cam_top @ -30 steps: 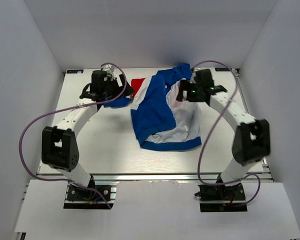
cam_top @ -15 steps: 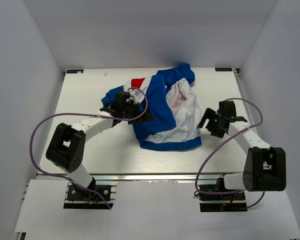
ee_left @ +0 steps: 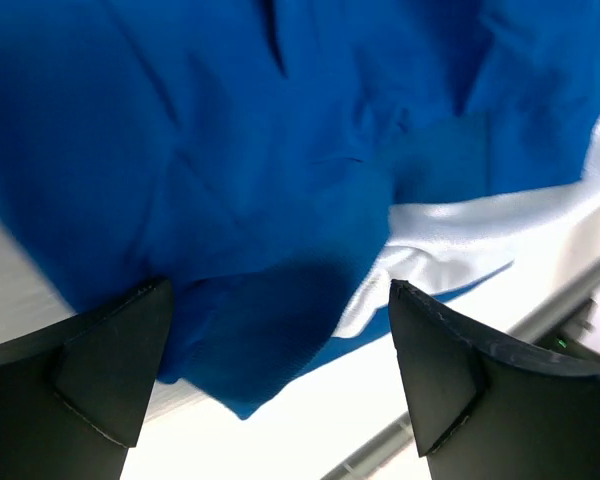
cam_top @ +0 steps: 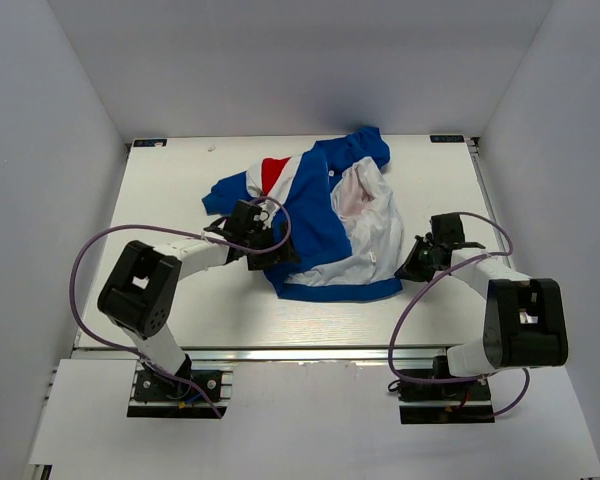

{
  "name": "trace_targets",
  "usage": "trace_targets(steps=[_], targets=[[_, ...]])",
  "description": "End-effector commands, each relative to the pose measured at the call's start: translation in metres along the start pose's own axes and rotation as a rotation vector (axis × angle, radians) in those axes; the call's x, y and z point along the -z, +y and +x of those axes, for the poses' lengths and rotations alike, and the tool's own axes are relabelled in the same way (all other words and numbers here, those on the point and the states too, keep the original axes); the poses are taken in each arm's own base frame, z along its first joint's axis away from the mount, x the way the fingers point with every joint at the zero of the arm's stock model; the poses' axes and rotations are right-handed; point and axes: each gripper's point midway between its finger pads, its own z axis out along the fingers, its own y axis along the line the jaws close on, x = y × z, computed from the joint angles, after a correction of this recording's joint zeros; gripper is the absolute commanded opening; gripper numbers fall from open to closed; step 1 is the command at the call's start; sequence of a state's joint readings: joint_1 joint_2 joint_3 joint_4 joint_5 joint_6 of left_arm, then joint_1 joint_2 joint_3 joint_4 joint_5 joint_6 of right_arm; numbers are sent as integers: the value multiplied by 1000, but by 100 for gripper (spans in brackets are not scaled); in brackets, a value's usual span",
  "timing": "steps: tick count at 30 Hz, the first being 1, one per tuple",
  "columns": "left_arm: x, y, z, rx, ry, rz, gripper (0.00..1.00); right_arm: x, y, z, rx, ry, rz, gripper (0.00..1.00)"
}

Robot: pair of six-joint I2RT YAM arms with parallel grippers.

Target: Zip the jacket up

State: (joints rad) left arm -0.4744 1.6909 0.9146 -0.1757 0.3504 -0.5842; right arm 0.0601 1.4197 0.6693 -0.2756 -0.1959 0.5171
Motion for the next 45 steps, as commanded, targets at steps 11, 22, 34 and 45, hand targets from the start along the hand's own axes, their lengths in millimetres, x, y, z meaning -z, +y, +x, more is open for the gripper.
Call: trace_targets(steps=[11,22,34,45], targets=[[61,-13,-20,-28,-181,-20,98,92,121,-64,522,-374,85,0],[139,28,-25,108,-367,-340,98,3,192,61,974,-109,38,39],[119,8,-25,55,-316,-215,98,73,211,57,839,-225,-235,80],[71,-33,-30,6,-189,31,98,44,193,22,641,-93,-359,80]])
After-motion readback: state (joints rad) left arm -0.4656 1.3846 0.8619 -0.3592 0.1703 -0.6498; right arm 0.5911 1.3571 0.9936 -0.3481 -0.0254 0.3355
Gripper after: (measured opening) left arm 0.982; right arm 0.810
